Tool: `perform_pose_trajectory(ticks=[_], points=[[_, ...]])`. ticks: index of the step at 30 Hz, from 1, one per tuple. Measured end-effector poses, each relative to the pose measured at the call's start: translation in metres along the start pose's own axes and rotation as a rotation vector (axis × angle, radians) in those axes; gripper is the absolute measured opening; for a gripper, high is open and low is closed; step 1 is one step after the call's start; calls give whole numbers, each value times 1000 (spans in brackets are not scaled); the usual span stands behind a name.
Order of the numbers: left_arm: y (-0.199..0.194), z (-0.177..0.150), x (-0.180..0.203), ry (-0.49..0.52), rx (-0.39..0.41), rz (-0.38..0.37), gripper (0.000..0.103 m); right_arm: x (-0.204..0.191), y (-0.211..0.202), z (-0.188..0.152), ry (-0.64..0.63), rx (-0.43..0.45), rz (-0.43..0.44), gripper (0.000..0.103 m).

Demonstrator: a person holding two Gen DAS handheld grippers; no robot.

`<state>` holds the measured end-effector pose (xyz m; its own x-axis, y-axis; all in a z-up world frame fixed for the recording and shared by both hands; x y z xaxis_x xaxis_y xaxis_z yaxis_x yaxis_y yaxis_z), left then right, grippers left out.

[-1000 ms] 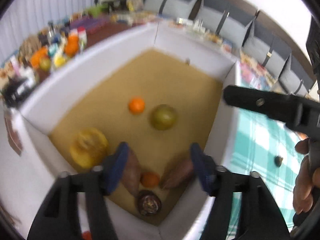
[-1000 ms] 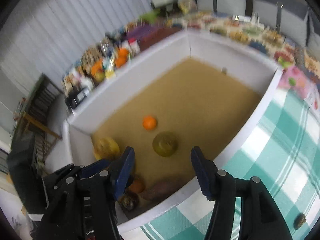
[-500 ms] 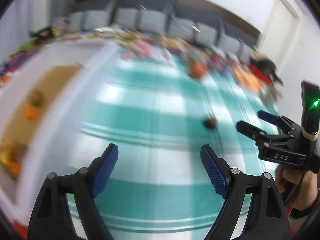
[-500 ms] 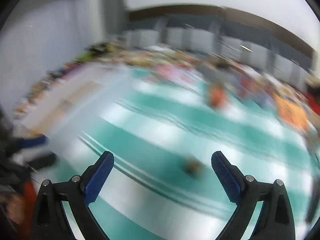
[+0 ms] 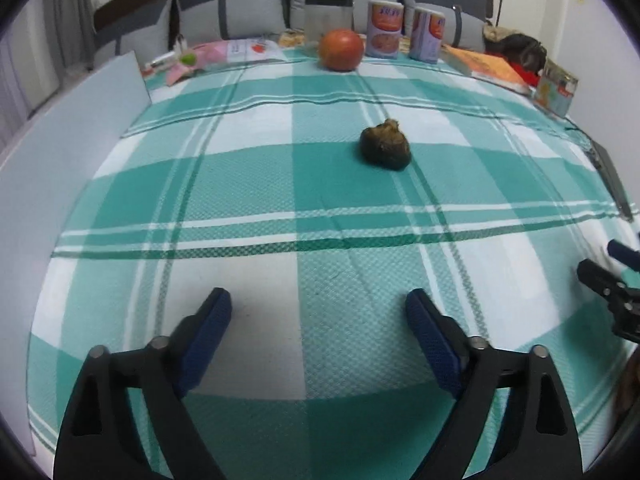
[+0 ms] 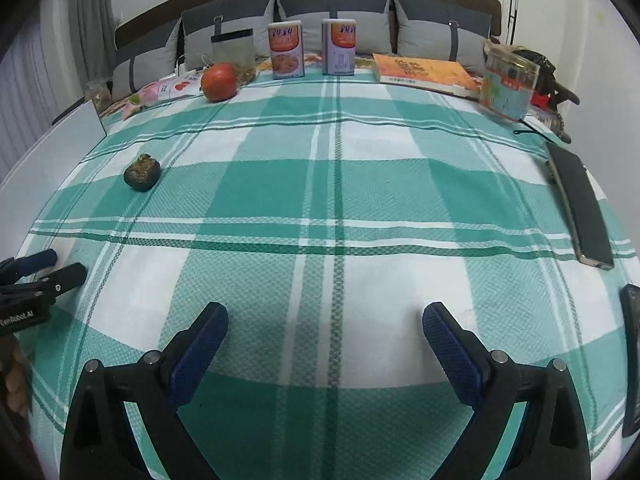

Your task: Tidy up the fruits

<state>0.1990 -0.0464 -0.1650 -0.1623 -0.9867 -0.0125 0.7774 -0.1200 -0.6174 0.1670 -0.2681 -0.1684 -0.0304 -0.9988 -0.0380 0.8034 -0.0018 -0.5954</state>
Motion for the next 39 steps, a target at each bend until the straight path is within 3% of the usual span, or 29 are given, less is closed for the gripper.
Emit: perform_pose_trajectory(ticks=[4, 11, 13, 17, 21, 22, 28, 31, 39], points=[[3, 0, -2, -12, -7, -3, 95, -5, 5, -9, -25, -44, -7, 103], [2, 2, 2, -9, -18, -15, 95, -4, 5, -11, -19, -46, -5, 103], [4, 14, 14, -26, -6, -88, 95, -4, 6, -10, -18, -47, -4, 103], [28, 55, 40, -7, 28, -157, 95, -4, 6, -11, -17, -47, -4, 103], [69, 74, 45, -22, -2, -138, 93, -4, 6, -11, -17, -47, -4, 103], [74, 74, 43, -28, -8, -139, 90, -4, 6, -11, -17, -47, -4, 103], [79, 73, 50, 49, 20, -146, 41, -4, 5, -11, -17, -47, -5, 103], [73, 75, 43, 18, 33, -145, 41, -4, 6, -11, -16, -47, -5, 103], [48, 68, -18, -84, 20, -43, 41, -5, 6, -11, -16, -47, -6, 103]])
Point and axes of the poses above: each gripper's, at about its wrist camera, not at the fingertips, and y roughly the way its jaws point, x to its right, z to its top, the point moved 8 cm from there along y, roughly the way its jaws point, and after that the axes turned 15 degrees about x, right-handed, at the moved point
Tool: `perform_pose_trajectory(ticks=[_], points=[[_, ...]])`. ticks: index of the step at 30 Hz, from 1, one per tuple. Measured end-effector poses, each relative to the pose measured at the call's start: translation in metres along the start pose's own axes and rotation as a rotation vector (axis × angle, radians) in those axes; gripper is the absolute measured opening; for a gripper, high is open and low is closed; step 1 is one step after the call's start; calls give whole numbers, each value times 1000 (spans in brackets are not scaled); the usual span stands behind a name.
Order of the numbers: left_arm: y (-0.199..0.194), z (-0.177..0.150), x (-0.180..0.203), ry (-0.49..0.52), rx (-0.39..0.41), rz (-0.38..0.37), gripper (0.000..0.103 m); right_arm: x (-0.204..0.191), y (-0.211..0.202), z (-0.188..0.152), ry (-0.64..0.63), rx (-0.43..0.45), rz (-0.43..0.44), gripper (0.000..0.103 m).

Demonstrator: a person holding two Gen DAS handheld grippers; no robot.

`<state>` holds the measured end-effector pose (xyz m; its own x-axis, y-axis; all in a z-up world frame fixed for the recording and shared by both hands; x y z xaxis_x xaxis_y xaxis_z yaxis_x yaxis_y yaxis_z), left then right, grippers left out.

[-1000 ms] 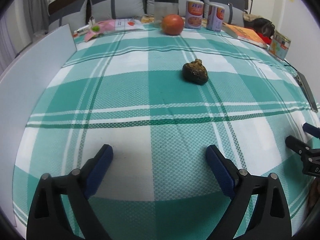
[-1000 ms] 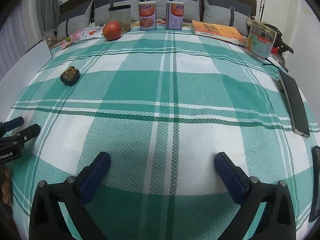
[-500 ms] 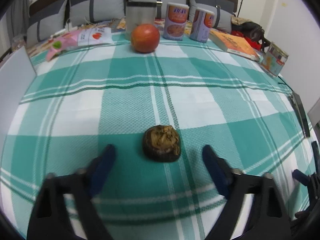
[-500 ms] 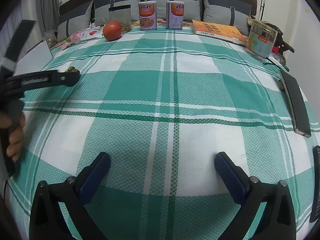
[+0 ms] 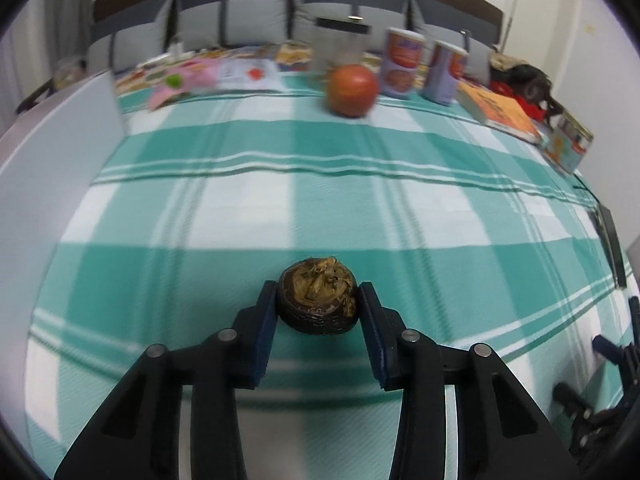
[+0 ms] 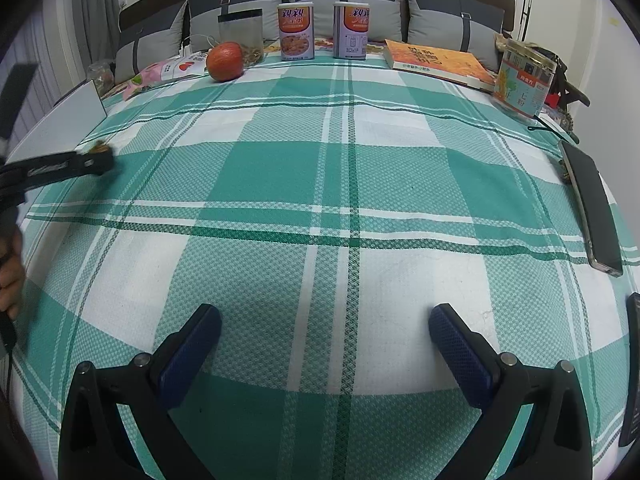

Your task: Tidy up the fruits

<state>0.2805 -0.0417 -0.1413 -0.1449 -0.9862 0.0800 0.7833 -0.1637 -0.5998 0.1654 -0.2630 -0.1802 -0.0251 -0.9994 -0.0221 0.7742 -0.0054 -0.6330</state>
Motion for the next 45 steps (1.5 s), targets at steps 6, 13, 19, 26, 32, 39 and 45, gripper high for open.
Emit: perform_pose_trajectory(ticks=[6, 13, 19, 26, 32, 39, 45], points=[[-5, -18, -29, 7, -20, 60, 44, 0, 0, 0, 0, 0, 0, 103], [-1, -27, -47, 6, -16, 116, 91, 0, 0, 0, 0, 0, 0, 103], [0, -28, -45, 17, -21, 114, 95, -2, -1, 0, 1, -10, -4, 103], [0, -29, -45, 13, -20, 112, 95, -41, 38, 85, -10, 10, 134, 103], [0, -29, -45, 14, -20, 112, 96, -101, 139, 192, -27, 102, 289, 103], [0, -28, -45, 18, -20, 115, 96, -167, 234, 252, -153, 64, 139, 102], [1, -28, -45, 18, -20, 115, 96, -163, 256, 250, -134, 2, 119, 60]])
Point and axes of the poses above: each gripper's, at about its wrist camera, not at the fingertips, and y roughly the way its jaws point, x to its right, z to its top, the point moved 8 cm from there along y, roughly the way its jaws point, and after that the axes turned 15 degrees about x, right-handed, at the moved point
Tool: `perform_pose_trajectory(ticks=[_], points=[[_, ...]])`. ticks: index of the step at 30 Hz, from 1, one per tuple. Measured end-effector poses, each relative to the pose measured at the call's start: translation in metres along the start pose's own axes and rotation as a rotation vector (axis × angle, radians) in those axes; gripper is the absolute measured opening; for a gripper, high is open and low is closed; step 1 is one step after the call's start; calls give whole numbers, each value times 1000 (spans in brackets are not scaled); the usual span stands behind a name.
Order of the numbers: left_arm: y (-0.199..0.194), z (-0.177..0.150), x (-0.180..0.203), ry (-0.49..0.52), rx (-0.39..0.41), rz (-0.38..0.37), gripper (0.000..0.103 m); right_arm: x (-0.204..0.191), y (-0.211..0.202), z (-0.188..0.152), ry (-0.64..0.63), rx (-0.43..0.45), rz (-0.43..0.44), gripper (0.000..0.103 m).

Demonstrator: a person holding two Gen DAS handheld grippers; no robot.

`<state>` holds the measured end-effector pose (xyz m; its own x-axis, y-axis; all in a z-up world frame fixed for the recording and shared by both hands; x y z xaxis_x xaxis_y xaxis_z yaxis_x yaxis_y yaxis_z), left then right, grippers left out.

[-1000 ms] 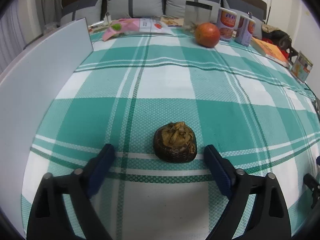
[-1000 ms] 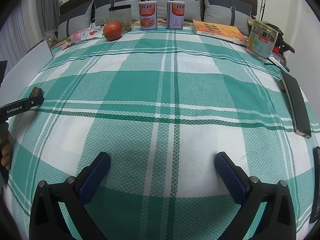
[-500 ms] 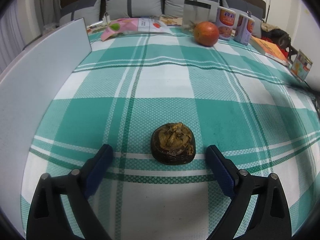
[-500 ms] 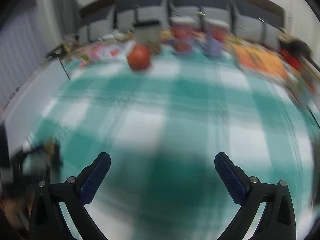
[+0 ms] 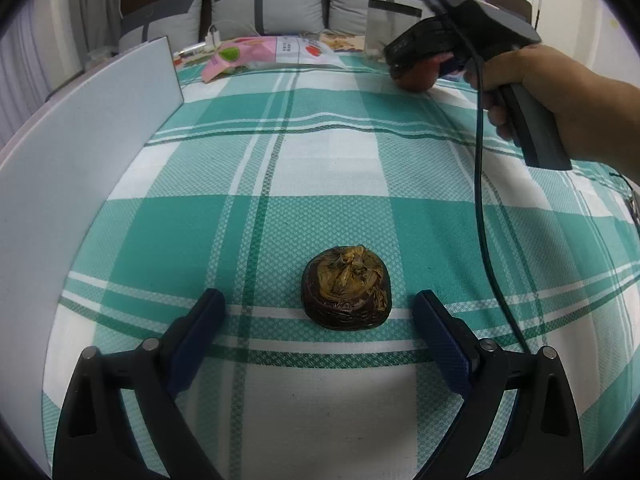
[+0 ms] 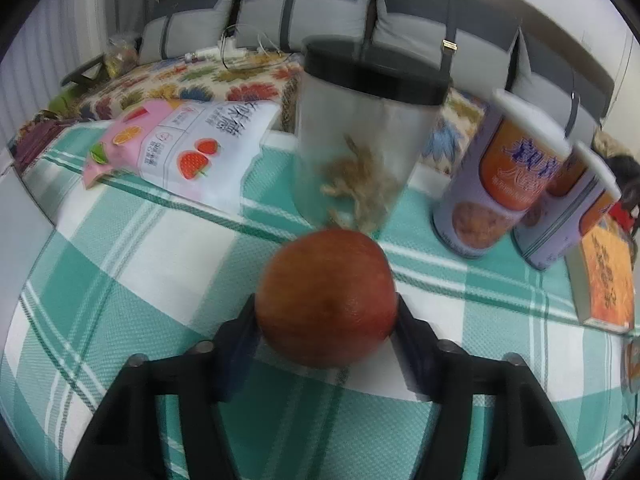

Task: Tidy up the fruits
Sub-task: 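Grasp the red apple with the right tool, then carry the apple toward the mangosteen and set it on the sheet, open right tool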

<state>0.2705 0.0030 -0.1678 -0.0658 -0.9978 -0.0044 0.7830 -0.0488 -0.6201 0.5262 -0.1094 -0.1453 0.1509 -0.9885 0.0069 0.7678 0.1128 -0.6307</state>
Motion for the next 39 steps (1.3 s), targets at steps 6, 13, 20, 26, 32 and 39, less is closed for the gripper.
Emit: perform_pose_trajectory(ticks=[6, 13, 20, 26, 32, 39], points=[[0, 0, 0, 0, 0, 0, 96, 45, -76, -39, 316, -34, 204, 59], [0, 0, 0, 2, 0, 1, 97, 73, -186, -155, 685, -251, 450, 60], [-1, 0, 0, 1, 0, 1, 97, 104, -206, -192, 754, -176, 361, 61], [-1, 0, 0, 1, 0, 1, 97, 113, -223, -175, 569, -64, 225, 74], [-1, 0, 0, 1, 0, 1, 97, 99, -272, -184, 279, 73, 17, 99], [-1, 0, 0, 1, 0, 1, 97, 65, -247, -227, 85, -9, -108, 99]])
Point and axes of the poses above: each gripper's, at about its wrist camera, not at the fingertips, and y roughly the way its jaws point, x to its right, z to its top, the point moved 8 cm from there along y, roughly the way its jaws point, and after that the axes turned 15 degrees about x, right-handed, at the moved point
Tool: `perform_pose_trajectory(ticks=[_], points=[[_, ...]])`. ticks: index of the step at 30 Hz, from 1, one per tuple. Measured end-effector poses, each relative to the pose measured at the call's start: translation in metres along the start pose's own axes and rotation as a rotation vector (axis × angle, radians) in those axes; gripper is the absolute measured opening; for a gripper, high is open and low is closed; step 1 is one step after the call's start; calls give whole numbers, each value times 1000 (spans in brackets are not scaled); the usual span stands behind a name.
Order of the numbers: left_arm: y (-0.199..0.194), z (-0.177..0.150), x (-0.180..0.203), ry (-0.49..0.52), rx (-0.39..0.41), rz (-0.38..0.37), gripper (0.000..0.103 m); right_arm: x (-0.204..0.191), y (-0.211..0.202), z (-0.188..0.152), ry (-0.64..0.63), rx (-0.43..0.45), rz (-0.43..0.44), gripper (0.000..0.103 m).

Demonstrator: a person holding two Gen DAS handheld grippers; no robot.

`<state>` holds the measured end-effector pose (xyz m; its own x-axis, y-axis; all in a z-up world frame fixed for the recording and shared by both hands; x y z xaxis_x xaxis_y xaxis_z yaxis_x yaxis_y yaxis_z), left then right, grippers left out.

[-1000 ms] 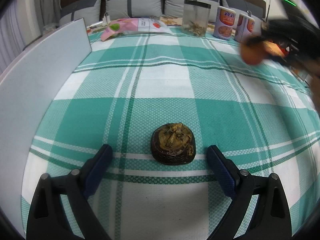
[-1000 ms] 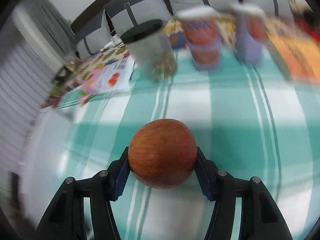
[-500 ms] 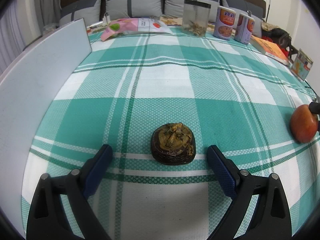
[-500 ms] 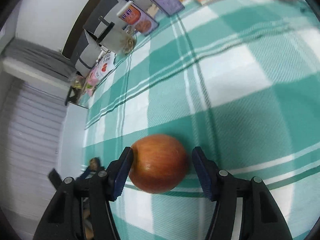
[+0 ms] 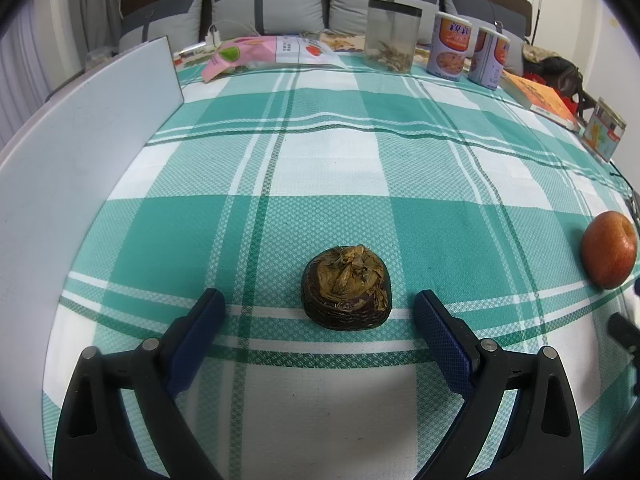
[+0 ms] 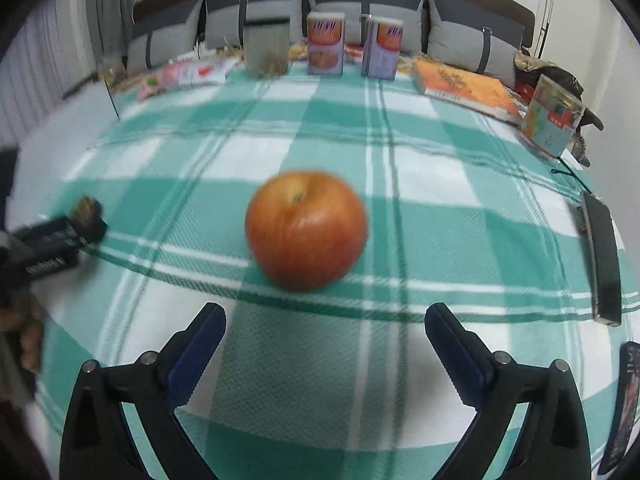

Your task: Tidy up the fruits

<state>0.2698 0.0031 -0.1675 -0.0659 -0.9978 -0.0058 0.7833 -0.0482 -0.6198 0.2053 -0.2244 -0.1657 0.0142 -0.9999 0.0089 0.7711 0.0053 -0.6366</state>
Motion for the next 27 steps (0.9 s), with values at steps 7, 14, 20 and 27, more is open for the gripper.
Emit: perform_pose_trajectory(ticks=[7, 14, 20, 27], points=[[0, 0, 0, 0, 0, 0, 97, 5, 5, -14, 54, -5, -11, 103], [0, 0, 0, 0, 0, 0, 97, 3, 7, -13, 54, 2, -14, 103], [0, 0, 0, 0, 0, 0, 97, 3, 7, -12, 54, 3, -14, 103], [0, 0, 0, 0, 0, 0, 97, 4, 8, -12, 54, 3, -14, 103]])
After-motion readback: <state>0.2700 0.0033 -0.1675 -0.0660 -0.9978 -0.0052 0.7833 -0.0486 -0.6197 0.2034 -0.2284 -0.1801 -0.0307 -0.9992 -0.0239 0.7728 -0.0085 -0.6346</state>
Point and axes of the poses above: each gripper's, at about its wrist camera, not at the fingertips, and y roughly the way its jaws point, x to its right, z to its top, the point moved 8 cm from there along y, roughly the way its jaws point, and after that the axes turned 15 degrees about x, right-handed, at the moved point
